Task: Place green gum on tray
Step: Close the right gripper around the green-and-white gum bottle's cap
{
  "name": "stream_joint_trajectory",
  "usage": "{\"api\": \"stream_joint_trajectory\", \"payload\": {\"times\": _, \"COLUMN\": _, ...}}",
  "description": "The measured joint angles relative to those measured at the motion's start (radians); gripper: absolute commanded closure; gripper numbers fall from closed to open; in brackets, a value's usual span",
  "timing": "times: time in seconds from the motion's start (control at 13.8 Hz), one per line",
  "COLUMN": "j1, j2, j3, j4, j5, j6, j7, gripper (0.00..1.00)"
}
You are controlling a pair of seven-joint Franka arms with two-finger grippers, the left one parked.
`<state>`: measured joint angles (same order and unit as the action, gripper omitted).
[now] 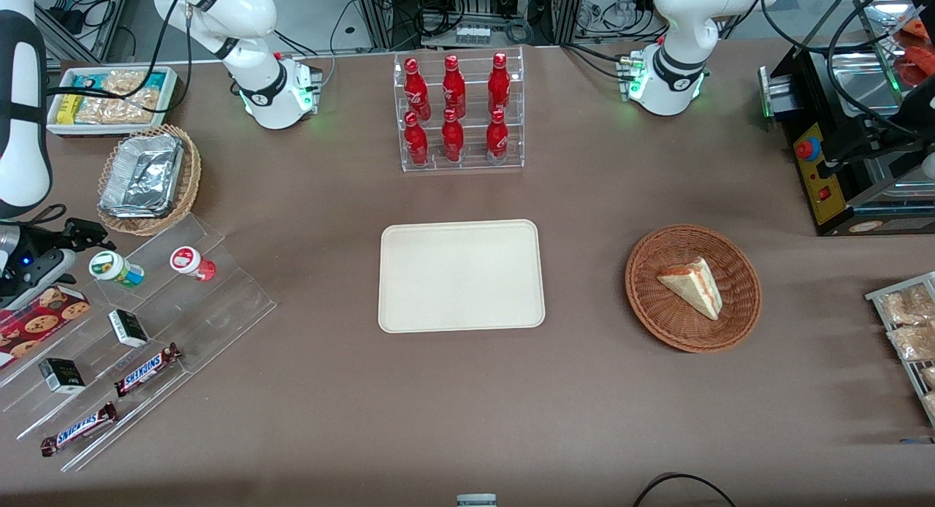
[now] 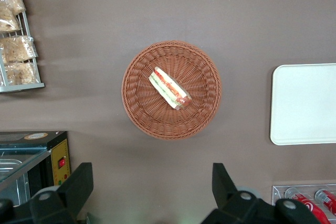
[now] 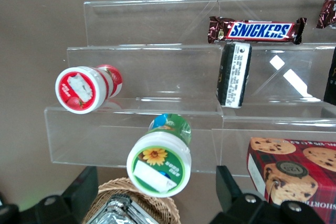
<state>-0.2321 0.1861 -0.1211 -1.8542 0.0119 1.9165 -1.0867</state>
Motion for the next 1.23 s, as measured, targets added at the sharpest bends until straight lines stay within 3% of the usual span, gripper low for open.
{"api": "stream_joint_trajectory", "payload": {"times": 0.51, "j1": -0.001, "j2": -0.035, "j3": 0.000, "j4": -0.131, "j5": 0.000, "j6": 0.163, "j7": -0.037, "gripper": 0.02}}
{"api": "stream_joint_trajectory", "payload": {"times": 0.58, "j1": -0.003, "j2": -0.040, "j3": 0.000, "j4": -0.145, "j5": 0.000, "j6": 0.178, "j7": -0.041, "gripper": 0.14}}
{"api": "stream_joint_trajectory", "payload": {"times": 0.65, "j1": -0.006, "j2": -0.043, "j3": 0.000, "j4": -0.157, "j5": 0.000, "j6": 0.193, "j7": -0.047, "gripper": 0.45}}
{"api": "stream_joint_trajectory", "payload": {"times": 0.73, "j1": -0.008, "j2": -0.044, "j3": 0.000, "j4": -0.166, "j5": 0.000, "j6": 0.203, "j7": -0.060, "gripper": 0.83}}
{"api": "stream_joint_trajectory", "payload": {"times": 0.8, "j1": -0.010, "j2": -0.044, "j3": 0.000, "j4": -0.171, "j5": 0.000, "j6": 0.210, "j7": -0.073, "gripper": 1.00}}
{"api": "stream_joint_trajectory", "payload": {"times": 1.23, "j1": -0.009, "j2": -0.059, "j3": 0.004, "j4": -0.176, "j5": 0.000, "j6": 0.200, "j7": -0.081, "gripper": 1.00}}
